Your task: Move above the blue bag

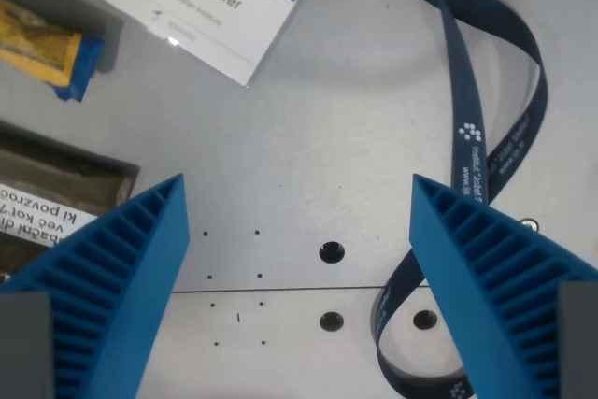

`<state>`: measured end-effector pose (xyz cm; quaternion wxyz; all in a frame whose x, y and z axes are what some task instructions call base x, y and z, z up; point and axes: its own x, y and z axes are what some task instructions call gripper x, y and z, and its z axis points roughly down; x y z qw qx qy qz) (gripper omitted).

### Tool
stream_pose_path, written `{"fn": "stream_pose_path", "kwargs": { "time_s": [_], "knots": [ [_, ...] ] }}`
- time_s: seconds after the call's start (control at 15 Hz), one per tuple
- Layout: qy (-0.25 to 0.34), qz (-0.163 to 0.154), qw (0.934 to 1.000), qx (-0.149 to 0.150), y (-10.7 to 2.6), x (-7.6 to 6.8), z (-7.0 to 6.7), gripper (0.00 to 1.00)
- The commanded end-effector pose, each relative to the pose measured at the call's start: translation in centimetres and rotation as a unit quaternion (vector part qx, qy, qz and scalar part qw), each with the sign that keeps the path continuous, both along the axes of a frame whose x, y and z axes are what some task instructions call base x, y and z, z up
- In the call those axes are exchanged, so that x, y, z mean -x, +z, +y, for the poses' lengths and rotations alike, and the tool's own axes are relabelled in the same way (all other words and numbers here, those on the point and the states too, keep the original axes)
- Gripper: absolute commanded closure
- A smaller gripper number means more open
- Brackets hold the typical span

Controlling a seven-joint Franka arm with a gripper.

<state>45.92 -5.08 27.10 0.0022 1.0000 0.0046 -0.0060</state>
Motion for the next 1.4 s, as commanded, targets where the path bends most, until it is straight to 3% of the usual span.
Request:
{"fn": "stream_pose_path", "kwargs": {
  "time_s": [0.07, 0.4, 0.73, 1.07, 1.4],
  "knots": [
    [0.089, -0.012, 0.9959, -0.007, -0.5, -0.3, 0.6, 0.0],
    [0.172, -0.018, 0.9848, -0.016, -1.7, -0.5, 2.3, 0.0],
    [0.253, -0.023, 0.9669, -0.022, -3.2, -0.8, 4.5, 0.0],
    [0.333, -0.029, 0.9422, -0.027, -4.9, -1.2, 7.2, 0.0],
    [0.41, -0.029, 0.911, -0.032, -6.8, -1.9, 10.1, 0.0]
  ]
}}
